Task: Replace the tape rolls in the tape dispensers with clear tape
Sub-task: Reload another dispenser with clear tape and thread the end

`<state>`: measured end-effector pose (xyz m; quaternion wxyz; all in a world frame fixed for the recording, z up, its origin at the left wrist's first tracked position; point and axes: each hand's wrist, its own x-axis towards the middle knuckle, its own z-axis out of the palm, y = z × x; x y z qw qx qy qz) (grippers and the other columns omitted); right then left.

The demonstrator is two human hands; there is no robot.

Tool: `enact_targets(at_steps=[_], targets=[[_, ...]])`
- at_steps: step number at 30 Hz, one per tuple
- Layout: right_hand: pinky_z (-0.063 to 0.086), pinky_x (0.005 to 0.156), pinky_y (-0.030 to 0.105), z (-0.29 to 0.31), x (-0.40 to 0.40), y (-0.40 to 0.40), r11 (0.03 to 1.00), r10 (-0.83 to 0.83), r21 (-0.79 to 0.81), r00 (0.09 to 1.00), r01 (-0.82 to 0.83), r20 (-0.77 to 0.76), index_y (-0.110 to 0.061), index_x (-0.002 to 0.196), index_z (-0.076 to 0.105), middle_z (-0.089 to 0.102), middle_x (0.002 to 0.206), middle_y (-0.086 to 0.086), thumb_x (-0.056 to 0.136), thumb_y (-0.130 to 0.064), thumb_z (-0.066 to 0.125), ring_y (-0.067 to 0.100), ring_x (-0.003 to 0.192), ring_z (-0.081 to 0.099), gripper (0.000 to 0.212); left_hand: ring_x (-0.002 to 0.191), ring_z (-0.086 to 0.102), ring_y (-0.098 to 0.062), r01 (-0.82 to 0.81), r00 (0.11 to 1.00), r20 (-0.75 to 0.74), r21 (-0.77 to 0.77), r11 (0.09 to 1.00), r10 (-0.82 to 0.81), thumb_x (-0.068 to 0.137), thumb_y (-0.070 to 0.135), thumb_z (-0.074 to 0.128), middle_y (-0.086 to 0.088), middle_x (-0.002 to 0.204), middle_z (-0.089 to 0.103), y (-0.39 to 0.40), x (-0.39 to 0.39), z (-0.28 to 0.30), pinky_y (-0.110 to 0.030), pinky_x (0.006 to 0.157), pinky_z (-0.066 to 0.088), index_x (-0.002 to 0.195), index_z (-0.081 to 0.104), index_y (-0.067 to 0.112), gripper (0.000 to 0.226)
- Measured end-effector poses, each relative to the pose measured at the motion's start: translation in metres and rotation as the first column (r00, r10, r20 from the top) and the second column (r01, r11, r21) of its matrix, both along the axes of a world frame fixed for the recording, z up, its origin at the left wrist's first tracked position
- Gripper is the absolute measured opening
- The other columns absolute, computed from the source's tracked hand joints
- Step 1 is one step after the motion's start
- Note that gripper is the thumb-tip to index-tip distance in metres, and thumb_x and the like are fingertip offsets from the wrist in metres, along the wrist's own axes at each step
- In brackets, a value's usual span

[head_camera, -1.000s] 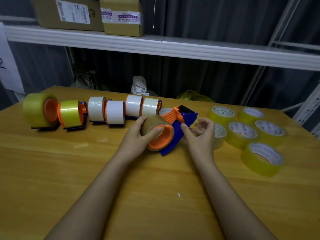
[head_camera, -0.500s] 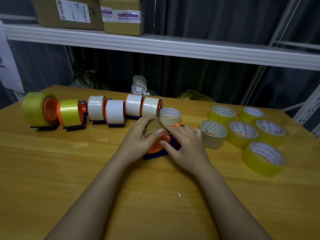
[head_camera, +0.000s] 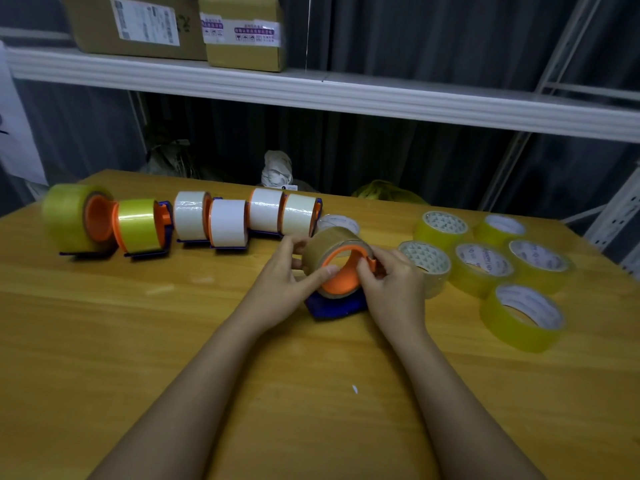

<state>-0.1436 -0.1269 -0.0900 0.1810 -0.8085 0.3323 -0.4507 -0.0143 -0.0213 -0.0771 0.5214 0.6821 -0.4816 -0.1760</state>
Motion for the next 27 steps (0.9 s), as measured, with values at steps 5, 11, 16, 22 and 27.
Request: enact_targets(at_steps=[5,11,16,22,27], targets=[[0.040,0.066,0.014,0.003,-0.001,0.001,0.999,0.050,0.020,0.998,-0.050,-0.030,-0.016,0.113,0.070,0.062,0.083,-0.001,0.088,-0.027,0.069,0.007,0.072,0.051,0.027,0.108,0.047,0.004,-0.042,0.998,-0.044,-0.057,0.998,0.039,0.091,0.042,0.053,0.018,0.120,0.048,0.000,0.001,-0.002,-0.019,0.088,0.046,0.128,0.038,0.038,0.040],[0.035,0.092,0.028,0.008,-0.011,-0.002,0.979,0.183,0.113,0.975,-0.169,-0.127,-0.032,0.125,0.061,0.053,0.101,-0.023,0.087,-0.044,0.063,0.007,0.105,0.043,0.039,0.117,0.037,0.002,-0.101,0.995,-0.002,-0.094,0.990,0.101,0.097,0.036,0.043,0.018,0.126,0.040,0.000,0.003,-0.001,-0.005,0.083,0.033,0.143,0.033,0.027,0.048],[0.036,0.083,0.004,0.013,-0.018,-0.006,0.876,0.370,0.343,0.929,-0.338,-0.029,-0.034,0.134,0.051,0.051,0.116,-0.022,0.087,-0.037,0.066,-0.007,0.106,0.048,0.050,0.110,0.043,0.014,-0.063,0.998,0.008,-0.109,0.992,0.064,0.100,0.033,0.039,0.028,0.116,0.045,0.000,0.004,-0.002,0.000,0.085,0.031,0.121,0.036,0.048,0.027],[0.039,0.082,0.009,0.017,-0.022,-0.007,0.832,0.424,0.409,0.905,-0.376,-0.031,-0.036,0.140,0.044,0.046,0.126,-0.018,0.085,-0.033,0.069,-0.012,0.108,0.046,0.061,0.118,0.039,0.008,-0.031,0.999,0.011,-0.095,0.995,0.032,0.100,0.034,0.037,0.018,0.127,0.044,0.002,0.004,-0.004,-0.001,0.088,0.030,0.140,0.034,0.031,0.041],[0.042,0.092,0.015,0.018,-0.023,-0.007,0.812,0.454,0.428,0.890,-0.396,-0.036,-0.031,0.142,0.042,0.043,0.128,-0.017,0.084,-0.027,0.071,-0.008,0.113,0.045,0.065,0.129,0.037,-0.006,-0.022,1.000,0.006,-0.083,0.996,0.022,0.100,0.034,0.036,0.006,0.139,0.042,0.001,0.003,-0.006,-0.020,0.102,0.033,0.146,0.030,0.023,0.047]])
